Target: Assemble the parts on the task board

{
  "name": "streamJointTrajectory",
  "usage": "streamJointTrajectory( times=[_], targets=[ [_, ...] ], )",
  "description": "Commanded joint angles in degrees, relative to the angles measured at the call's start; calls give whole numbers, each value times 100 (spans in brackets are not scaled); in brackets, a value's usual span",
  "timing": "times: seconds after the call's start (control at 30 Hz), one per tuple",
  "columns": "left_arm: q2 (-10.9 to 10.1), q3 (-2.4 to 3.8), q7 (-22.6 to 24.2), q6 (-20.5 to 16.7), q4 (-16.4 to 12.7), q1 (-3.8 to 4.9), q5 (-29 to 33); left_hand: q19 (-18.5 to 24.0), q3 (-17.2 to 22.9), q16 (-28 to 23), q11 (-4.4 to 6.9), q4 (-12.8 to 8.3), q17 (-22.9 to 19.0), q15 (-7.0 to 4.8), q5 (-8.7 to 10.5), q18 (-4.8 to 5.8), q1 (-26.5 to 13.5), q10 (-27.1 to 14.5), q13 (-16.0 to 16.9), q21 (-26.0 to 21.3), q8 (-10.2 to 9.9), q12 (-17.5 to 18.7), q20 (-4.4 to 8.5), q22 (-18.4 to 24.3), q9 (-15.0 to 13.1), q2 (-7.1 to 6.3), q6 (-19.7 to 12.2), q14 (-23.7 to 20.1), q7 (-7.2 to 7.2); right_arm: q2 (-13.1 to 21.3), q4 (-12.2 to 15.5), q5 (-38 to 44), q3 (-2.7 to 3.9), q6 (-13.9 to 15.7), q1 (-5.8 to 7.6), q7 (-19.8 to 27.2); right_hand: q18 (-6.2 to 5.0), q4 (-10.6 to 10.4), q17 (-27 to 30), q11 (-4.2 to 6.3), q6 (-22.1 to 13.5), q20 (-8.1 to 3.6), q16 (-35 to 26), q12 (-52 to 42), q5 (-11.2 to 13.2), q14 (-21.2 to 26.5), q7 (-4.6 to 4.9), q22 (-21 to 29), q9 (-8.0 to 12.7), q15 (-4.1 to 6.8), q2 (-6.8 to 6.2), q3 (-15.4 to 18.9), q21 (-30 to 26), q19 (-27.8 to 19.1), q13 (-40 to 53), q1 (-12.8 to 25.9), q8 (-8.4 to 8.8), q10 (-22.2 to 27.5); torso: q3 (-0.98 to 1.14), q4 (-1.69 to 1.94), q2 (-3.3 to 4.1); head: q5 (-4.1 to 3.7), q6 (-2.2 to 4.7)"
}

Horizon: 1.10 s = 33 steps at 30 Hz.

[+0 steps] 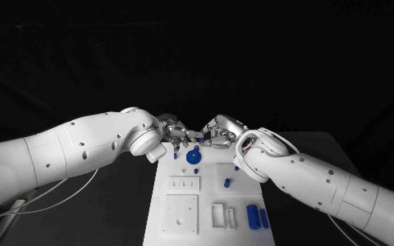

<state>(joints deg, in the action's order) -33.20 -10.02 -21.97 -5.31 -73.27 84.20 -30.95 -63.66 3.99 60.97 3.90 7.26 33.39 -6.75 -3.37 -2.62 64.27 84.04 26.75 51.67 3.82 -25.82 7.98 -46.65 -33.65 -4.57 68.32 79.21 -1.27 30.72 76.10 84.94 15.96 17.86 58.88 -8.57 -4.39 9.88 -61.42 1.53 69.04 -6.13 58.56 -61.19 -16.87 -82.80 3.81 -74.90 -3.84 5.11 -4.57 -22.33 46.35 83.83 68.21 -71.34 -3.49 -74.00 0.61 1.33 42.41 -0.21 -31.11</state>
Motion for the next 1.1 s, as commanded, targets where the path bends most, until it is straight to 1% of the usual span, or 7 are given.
streamJointTrajectory(
  times=[0.03, 0.2, 0.23, 0.33, 0.77, 1.03, 1.1],
  targets=[
    [28, -2, -112, -62, 7, 7, -246, -7, -16, 10, -12, 23, -6, 5, 20, 13, 6, 187, 8, -41, -15, 32, -27, -13, -5, -45, -39, -46, 8, -18, 25, 69, -1, -89, 2, -48, -35, -1, -7, 14, -5, -15, 4, -18, -21, -27, 15, -569, -17, 12, -18, -43, 17, 266, 8, 0, -13, -3, -6, 2, 2, -6, -17],
    [46, -6, -128, -76, 17, 7, -287, -31, -26, 18, -16, 2, -35, 8, 19, 14, 11, 192, 22, -117, -16, 53, -30, -103, 16, -30, -62, -49, 0, -27, 62, 74, -1, -111, 2, -51, -36, -6, -9, 15, -7, -16, 5, -21, -29, -27, 15, -568, -16, 12, -16, -36, 12, 266, 10, 4, -11, -5, -1, 7, 6, -5, -24],
    [49, -6, -132, -76, 19, 7, -293, -41, -48, 32, -16, -30, -44, 9, 19, 15, 10, 189, 33, -161, -15, 54, -31, -174, 43, -1, -57, -58, 0, -29, 68, 75, -1, -116, 2, -53, -36, -6, -9, 15, -2, -16, 5, -18, -33, -28, 14, -568, -18, 13, -18, -30, 16, 267, 9, 5, -12, -3, -2, 7, 5, -6, -20],
    [61, -6, -145, -75, 22, 7, -332, -43, -44, 33, -16, -34, -46, 8, 18, 15, 13, 190, 34, -175, -14, 55, -31, -188, 46, 11, -55, -57, 0, -39, 85, 78, -1, -128, 2, -56, -36, -6, -9, 15, -1, -16, 5, -18, -34, -28, 13, -568, -18, 13, -19, -29, 16, 267, 8, 5, -13, -3, -7, 5, 4, -7, -24],
    [129, -6, -192, -14, 46, 6, -396, -84, -81, 58, -13, -128, -58, 7, 16, 21, 27, 192, 50, -295, -14, 48, -30, -361, 61, 77, -54, -61, 3, -92, 104, 94, -7, -173, 2, -80, -35, -13, -6, 16, -1, -16, 0, -16, -58, -28, 11, -570, -18, 13, -19, -5, 27, 268, 8, 11, -12, 0, -5, 5, 10, -7, -23],
    [163, -6, -203, 41, 54, 4, -408, -112, -192, 75, -9, -352, -65, 4, 0, 28, 97, 190, 58, -393, -15, 45, -27, -503, 69, 272, -51, -65, 8, -135, 92, 111, -18, -195, 2, -93, -35, -13, -6, 16, -1, -16, 0, -16, -58, -28, 11, -570, -18, 13, -19, -5, 27, 268, 8, 11, -12, 0, -5, 8, 14, -13, -49],
    [166, -6, -208, 46, 53, 4, -415, -121, -176, 79, -2, -451, -65, -2, -71, 29, 199, 190, 60, -407, -15, 42, -23, -527, 70, 399, -40, -63, 22, -140, 87, 113, -21, -204, 2, -95, -34, -17, -2, 15, -3, -16, -5, -15, -69, -27, 11, -572, -18, 13, -15, 12, 32, 269, 8, 7, -12, 1, -5, 7, 15, -16, -55]
  ],
)
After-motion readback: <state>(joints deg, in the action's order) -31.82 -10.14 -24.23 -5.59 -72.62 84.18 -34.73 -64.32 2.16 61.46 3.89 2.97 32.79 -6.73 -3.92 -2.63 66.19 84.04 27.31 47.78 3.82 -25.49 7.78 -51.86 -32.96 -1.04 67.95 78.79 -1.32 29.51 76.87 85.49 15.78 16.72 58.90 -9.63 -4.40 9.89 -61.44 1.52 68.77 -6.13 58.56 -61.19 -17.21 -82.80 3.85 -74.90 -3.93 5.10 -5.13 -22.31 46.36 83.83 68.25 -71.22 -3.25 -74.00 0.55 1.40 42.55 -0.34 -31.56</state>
